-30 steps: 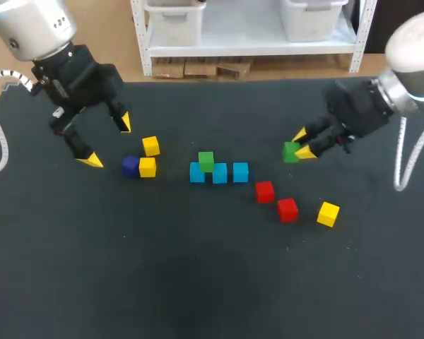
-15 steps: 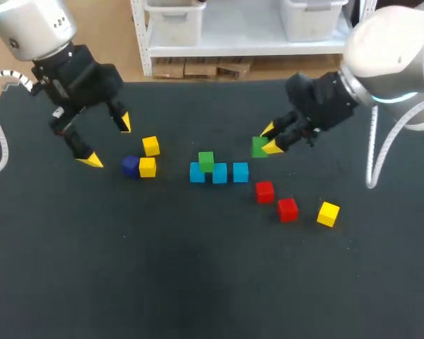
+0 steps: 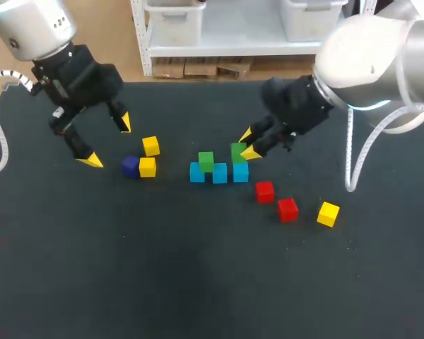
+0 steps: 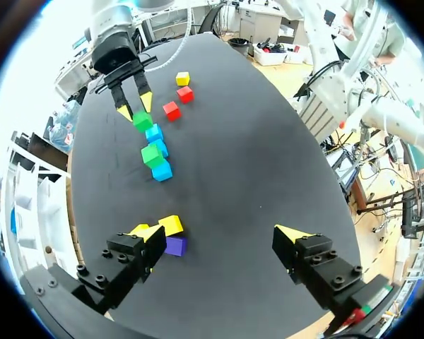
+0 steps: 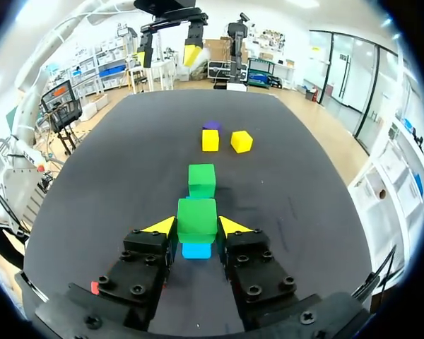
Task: Place the blue cubes, place green cubes on the blue cubes, place the yellow cubes on the green cubes, then place the red cubes on the yellow cubes, and place purple cube on the red cubes.
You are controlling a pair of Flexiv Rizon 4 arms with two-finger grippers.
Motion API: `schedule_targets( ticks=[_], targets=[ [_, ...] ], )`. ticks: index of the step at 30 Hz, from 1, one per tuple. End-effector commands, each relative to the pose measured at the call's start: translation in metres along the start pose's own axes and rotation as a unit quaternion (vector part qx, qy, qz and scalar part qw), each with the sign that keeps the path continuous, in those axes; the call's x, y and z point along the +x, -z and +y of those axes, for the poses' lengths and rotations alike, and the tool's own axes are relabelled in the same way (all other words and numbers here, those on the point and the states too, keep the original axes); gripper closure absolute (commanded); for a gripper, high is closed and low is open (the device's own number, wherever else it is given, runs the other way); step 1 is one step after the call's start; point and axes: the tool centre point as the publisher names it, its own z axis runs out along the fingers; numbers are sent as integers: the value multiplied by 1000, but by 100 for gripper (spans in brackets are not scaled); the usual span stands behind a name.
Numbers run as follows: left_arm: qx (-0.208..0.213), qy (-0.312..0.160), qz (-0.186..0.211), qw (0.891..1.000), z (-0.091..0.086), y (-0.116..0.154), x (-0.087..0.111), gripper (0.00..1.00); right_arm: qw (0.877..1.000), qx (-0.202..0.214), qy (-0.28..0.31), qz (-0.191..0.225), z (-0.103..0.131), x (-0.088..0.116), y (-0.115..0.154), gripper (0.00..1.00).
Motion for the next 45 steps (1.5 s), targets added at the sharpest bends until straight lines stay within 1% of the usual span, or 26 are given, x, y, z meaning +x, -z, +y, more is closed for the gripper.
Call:
schedule_targets(
  ticks=[1, 7, 24, 45],
  targets=[
    [0, -1, 0, 1000, 1, 0, 1, 0, 1000, -9, -7, -2, -3, -2, -9, 100],
    [0, -1, 0, 1000, 1, 0, 1, 0, 1000, -12, -7, 0, 1, -3, -15, 100],
    [0, -1, 0, 1000, 1, 0, 1, 0, 1000, -13, -19, 3, 2, 4, -19, 100],
    [0, -1, 0, 1000, 1, 0, 1, 0, 1000, -16, -20, 4, -1, 4, -22, 100]
  ],
)
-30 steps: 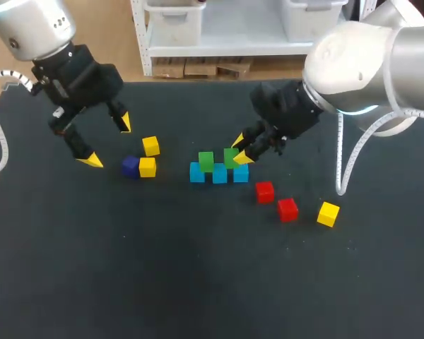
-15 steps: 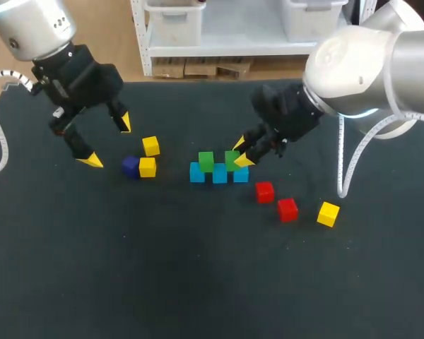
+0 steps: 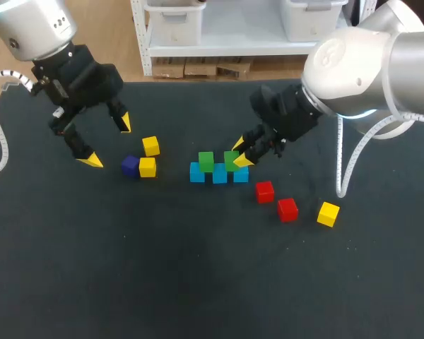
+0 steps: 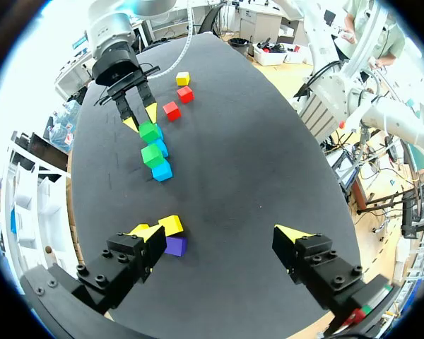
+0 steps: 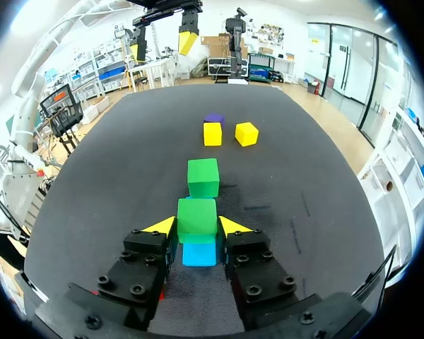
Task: Place the blue cubes, place green cubes on the blue cubes, place the yellow cubes on the green cubes, then place the red cubes on the yellow cubes, and place purple cube on the red cubes.
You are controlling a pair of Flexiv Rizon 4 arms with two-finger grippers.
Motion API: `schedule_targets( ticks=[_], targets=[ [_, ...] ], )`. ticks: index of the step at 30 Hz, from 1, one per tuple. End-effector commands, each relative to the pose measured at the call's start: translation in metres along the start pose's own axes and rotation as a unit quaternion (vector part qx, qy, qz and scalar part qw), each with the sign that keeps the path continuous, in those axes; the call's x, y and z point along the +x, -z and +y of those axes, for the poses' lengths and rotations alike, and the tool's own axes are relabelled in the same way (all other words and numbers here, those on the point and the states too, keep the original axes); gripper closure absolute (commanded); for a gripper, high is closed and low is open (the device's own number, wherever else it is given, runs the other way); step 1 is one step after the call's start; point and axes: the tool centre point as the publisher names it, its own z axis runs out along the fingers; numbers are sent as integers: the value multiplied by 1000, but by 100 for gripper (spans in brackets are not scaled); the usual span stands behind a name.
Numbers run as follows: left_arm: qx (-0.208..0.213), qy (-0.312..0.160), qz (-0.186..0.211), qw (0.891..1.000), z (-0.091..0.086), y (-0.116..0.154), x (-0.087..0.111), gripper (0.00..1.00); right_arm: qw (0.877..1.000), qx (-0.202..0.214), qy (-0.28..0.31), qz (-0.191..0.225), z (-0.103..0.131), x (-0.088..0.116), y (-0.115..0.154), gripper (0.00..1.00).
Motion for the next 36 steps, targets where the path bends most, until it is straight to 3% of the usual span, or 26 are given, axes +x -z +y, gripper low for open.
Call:
schedule_targets(
  ticks=[1, 36],
  targets=[
    [0, -1, 0, 1000, 1, 0, 1, 0, 1000, -2, 0, 0, -2, -1, -1, 100],
    [0, -1, 0, 1000, 1, 0, 1, 0, 1000, -6, -2, 1, -3, 1, -4, 100]
  ],
)
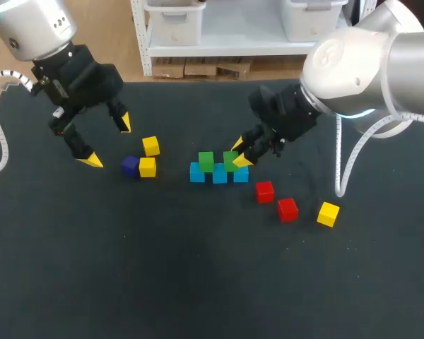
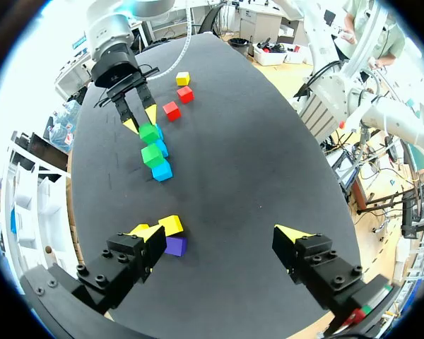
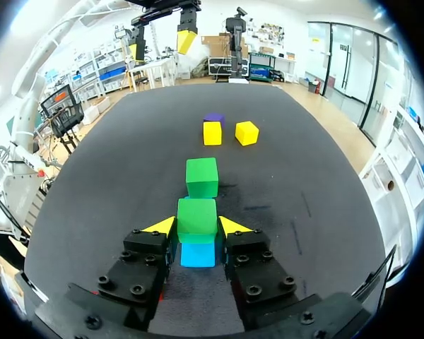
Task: Place the blue cubes, place green cubes on the blue cubes, place the yellow cubes on the green cubes, then place the red cubes on the yellow cubes, and place purple cube on the red cubes.
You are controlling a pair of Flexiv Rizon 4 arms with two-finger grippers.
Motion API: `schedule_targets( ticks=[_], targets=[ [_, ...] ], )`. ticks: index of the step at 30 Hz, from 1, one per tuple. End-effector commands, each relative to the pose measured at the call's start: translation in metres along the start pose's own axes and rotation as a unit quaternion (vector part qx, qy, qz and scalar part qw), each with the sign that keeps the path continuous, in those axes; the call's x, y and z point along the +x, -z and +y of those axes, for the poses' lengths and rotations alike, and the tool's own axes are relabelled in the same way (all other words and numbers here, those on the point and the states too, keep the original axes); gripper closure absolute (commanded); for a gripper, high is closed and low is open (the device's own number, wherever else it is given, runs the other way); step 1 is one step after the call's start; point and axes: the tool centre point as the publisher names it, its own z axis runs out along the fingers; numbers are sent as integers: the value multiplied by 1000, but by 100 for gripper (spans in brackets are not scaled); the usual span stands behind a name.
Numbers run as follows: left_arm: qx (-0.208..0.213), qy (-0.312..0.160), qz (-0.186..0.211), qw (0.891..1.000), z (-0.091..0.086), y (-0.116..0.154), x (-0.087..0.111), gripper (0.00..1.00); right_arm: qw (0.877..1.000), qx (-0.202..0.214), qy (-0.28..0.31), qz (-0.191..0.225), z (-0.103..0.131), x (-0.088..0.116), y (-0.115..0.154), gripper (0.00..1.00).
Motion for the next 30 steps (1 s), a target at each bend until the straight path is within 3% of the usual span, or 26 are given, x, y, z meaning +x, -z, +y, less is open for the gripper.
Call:
schedule_targets(
  ticks=[1, 30],
  targets=[
    [0, -1, 0, 1000, 1, 0, 1, 0, 1000, -2, 0, 0, -2, 0, -1, 100],
    [0, -1, 0, 1000, 1, 0, 1, 0, 1000, -5, -1, 1, -3, -1, -4, 99]
  ],
)
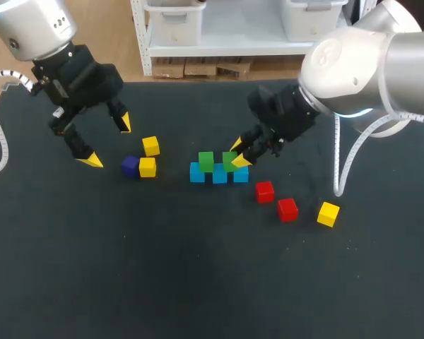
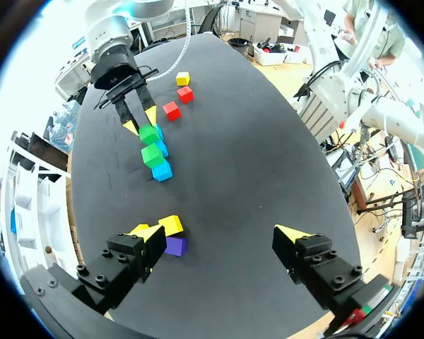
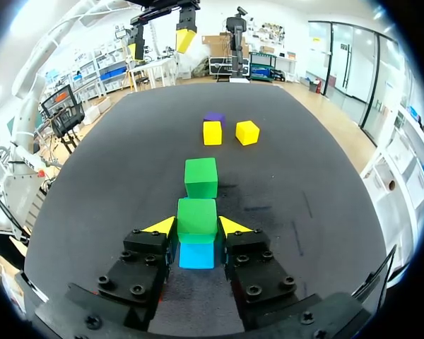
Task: Place the blue cubes, place green cubes on the blue cubes, place the yellow cubes on the green cubes, then place the red cubes on the yellow cubes, and place purple cube on the red cubes.
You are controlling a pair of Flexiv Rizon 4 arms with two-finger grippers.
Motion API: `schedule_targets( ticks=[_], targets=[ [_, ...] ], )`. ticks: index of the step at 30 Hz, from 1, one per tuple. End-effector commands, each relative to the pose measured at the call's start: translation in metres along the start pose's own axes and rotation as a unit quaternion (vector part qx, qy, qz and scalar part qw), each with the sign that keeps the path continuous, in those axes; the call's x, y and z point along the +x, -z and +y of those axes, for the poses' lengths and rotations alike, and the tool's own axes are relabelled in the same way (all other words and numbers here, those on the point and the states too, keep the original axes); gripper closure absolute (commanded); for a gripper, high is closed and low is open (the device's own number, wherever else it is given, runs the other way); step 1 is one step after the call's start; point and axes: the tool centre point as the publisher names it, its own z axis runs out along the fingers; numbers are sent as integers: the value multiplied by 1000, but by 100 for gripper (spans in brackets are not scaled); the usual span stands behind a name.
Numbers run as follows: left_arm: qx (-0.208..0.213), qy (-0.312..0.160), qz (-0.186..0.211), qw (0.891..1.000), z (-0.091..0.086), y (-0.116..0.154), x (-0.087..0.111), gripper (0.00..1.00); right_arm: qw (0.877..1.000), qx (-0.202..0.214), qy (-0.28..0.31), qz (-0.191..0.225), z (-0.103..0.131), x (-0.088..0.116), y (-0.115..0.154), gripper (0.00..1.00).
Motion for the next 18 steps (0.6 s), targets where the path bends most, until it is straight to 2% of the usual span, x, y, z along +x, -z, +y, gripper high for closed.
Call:
schedule_targets(
  ticks=[1, 5, 11, 18],
  targets=[
    [0, -1, 0, 1000, 1, 0, 1, 0, 1000, -2, 0, 0, -2, 0, -1, 99],
    [0, -1, 0, 1000, 1, 0, 1, 0, 1000, -4, 1, 0, -2, -1, -2, 99],
    [0, -1, 0, 1000, 1, 0, 1, 0, 1000, -4, 0, -1, -2, -1, -2, 81],
    [0, -1, 0, 1000, 1, 0, 1, 0, 1000, -3, 0, 1, -3, -1, -2, 82]
  ],
)
